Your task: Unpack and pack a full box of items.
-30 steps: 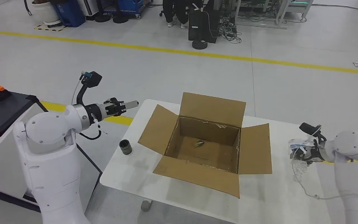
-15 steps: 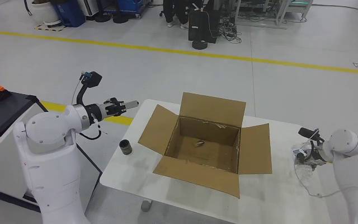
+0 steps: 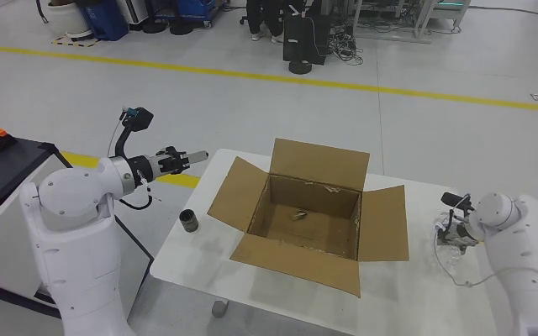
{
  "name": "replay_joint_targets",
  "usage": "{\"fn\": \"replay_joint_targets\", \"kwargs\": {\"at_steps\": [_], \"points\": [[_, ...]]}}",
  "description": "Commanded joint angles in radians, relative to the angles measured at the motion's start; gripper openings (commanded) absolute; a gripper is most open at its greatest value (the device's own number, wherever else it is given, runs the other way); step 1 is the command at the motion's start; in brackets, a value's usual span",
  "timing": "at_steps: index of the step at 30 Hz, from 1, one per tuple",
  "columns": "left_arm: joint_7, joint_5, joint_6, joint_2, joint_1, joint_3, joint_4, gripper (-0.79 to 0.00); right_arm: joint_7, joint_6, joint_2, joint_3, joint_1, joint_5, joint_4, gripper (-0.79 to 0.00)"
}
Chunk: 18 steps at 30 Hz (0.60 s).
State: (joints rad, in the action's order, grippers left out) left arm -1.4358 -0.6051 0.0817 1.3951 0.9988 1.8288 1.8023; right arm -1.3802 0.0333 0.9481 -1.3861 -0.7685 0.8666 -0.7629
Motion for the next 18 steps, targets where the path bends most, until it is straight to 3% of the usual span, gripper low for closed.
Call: {"fn": "replay_joint_targets", "kwargs": {"at_steps": [1, 12, 18], "points": [[0.0, 0.0, 0.0, 0.0, 0.0, 0.0, 0.0, 0.0, 0.012, 0.002, 0.004, 0.014, 0.008, 0.003, 0.017, -0.785], [0.0, 0.0, 0.0, 0.0, 0.0, 0.0, 0.0, 0.0, 0.017, 0.027, 0.015, 0.052, 0.05, -0.023, 0.101, -0.785], [0.0, 0.0, 0.0, 0.0, 0.0, 0.0, 0.0, 0.0, 0.034, -0.012, 0.021, 0.07, 0.069, -0.019, 0.137, -0.785]]}}
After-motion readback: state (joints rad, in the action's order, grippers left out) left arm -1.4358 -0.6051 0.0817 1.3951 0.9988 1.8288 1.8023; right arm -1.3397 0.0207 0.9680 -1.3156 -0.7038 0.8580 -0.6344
